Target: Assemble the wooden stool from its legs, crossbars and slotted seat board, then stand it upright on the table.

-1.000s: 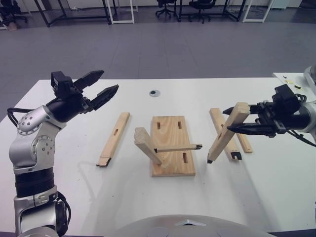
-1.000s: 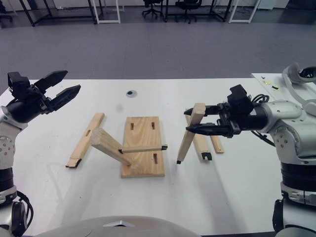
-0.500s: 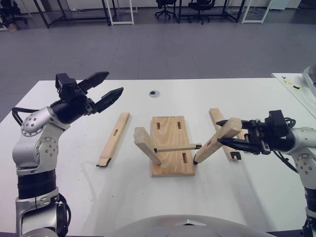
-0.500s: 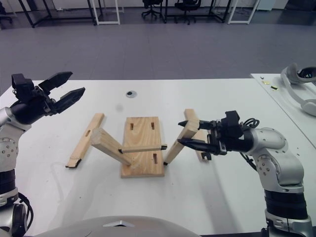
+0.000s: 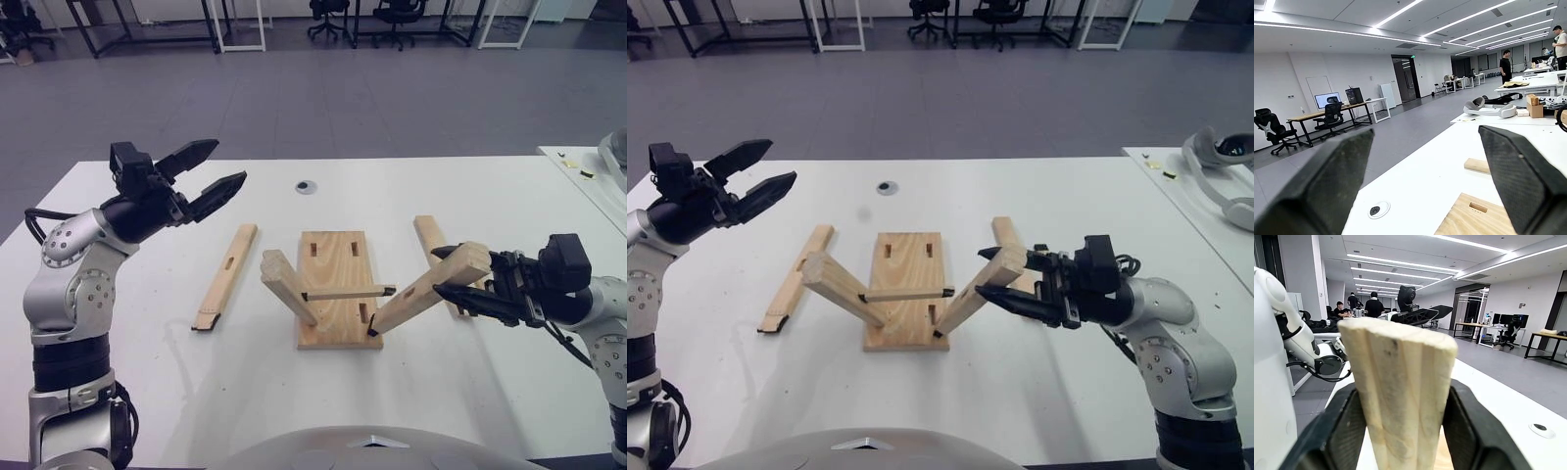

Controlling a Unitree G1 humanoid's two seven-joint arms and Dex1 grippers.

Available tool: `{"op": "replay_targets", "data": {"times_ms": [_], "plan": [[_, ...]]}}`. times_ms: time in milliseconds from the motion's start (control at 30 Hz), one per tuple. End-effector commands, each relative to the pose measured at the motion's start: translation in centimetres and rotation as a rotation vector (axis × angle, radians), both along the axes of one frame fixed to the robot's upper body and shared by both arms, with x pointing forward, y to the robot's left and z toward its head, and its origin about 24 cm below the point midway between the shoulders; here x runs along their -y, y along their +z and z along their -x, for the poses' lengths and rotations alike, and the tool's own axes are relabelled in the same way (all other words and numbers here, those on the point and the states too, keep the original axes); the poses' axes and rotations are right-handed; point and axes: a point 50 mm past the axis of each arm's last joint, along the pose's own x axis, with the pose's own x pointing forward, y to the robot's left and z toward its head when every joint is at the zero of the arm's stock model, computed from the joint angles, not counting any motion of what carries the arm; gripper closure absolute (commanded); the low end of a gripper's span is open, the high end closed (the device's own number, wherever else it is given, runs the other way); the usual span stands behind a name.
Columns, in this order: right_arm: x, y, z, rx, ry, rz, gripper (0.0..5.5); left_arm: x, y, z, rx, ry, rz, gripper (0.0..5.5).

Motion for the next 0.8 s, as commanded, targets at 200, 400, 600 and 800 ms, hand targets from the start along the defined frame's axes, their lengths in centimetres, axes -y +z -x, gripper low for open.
{"op": "replay_targets", "data": {"times_ms": [200,400,600,800], "plan": [[4.1,-2.0,-0.8,0.012,0.166,0.342,3.35,0.2,-0.2,1.1,0.002,-0.006,-0.008,1.57],[3.2,-0.1,-2.6,0.072,0.143,0.296,3.35,0.2,-0.4,1.3,-0.004,0.003,-0.004,1.57],[2.6,2.9,-4.8,0.134,0.155,0.311,3.35,0.4,-0.8,1.7,-0.005,0.019,-0.005,1.57],[3.0,3.0,-5.4,0.084,0.205,0.404,3.35,0.6,-1.5,2.7,0.001,0.064,0.021,1.57]]}}
